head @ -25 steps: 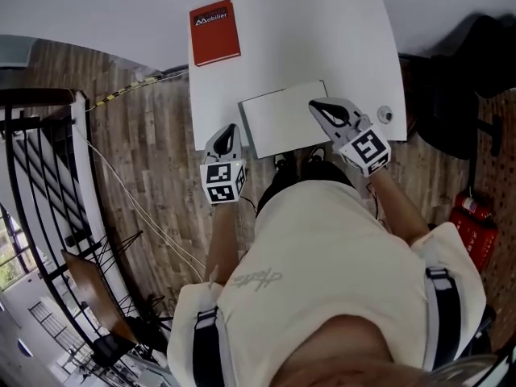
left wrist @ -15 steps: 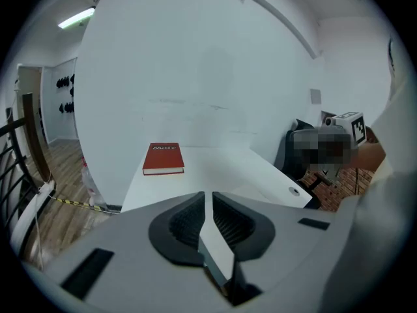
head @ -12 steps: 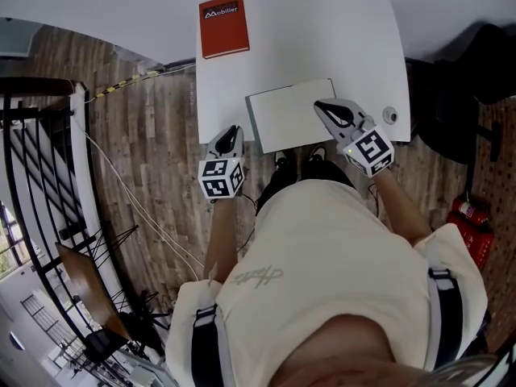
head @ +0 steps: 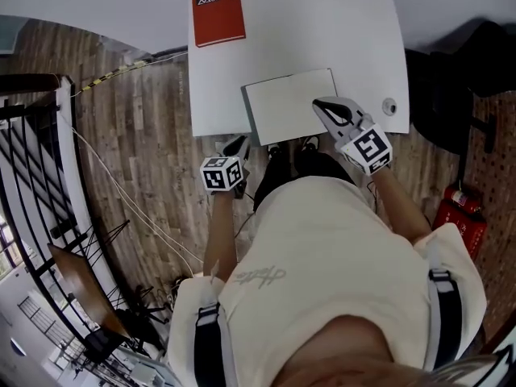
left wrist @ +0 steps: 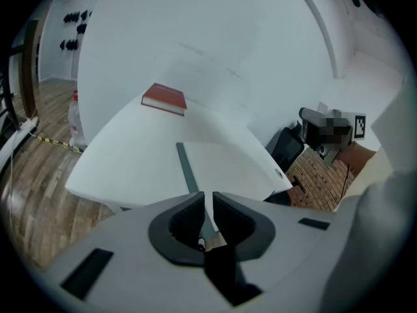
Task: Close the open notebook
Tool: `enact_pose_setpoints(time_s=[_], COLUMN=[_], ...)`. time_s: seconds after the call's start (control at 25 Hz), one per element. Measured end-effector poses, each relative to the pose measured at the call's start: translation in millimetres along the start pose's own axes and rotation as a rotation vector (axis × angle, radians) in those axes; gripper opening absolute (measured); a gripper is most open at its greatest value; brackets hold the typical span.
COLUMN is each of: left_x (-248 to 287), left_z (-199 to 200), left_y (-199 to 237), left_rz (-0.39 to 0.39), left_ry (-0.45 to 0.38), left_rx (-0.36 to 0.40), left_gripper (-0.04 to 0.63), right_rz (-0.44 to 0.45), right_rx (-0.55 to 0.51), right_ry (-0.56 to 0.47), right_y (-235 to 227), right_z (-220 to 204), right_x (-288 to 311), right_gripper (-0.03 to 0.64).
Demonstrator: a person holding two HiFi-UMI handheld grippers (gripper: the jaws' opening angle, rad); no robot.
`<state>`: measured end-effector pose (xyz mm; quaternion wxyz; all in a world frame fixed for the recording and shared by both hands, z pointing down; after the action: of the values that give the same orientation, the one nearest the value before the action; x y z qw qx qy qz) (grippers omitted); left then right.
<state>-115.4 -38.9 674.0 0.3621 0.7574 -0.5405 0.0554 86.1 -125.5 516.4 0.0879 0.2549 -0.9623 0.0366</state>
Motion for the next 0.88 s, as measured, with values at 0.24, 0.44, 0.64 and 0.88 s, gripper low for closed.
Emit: enact_pose_setpoints(time_s=[0.24,0.44,0.64,0.88], left_x=[13.0,22.3,31.0,38.4], left_z=[-43.0,-63.8,-68.2,-73.5], left_y=[12.7,16.4,21.3,20.1], left_rz=[-0.046,-0.093,-0.121,-0.206], left_ry=[0.082,0.128,0.133,0.129], left_rx=[-0.118,-0.178,-0.227,-0.365], left_gripper=[0.028,0.075,0.075,0.075], right_rz=[-0.025,-0.049,-0.057,-0.066], right_rx=[0.013,0.022,0.023,0.011], right_ry=[0.037,0.063,0.077,0.106], right_y=[3.7,5.6,8.8,15.9], right_z=[-17.9,-23.6,-26.7,-30.0], right_x=[-6.1,-6.6,-3.5,-2.1], right_gripper=[0.008,0.008,0.008,0.008])
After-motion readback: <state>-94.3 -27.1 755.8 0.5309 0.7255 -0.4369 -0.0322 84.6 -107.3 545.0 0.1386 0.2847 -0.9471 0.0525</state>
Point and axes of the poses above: the fingertips, and each gripper's own axes: x forward along the fingers, y to its left, z out of its top, the point moved 2 cm from there along -x, backward along the fingers, and after that the axes turned 14 degrees about -y, right-handed, at the moved point
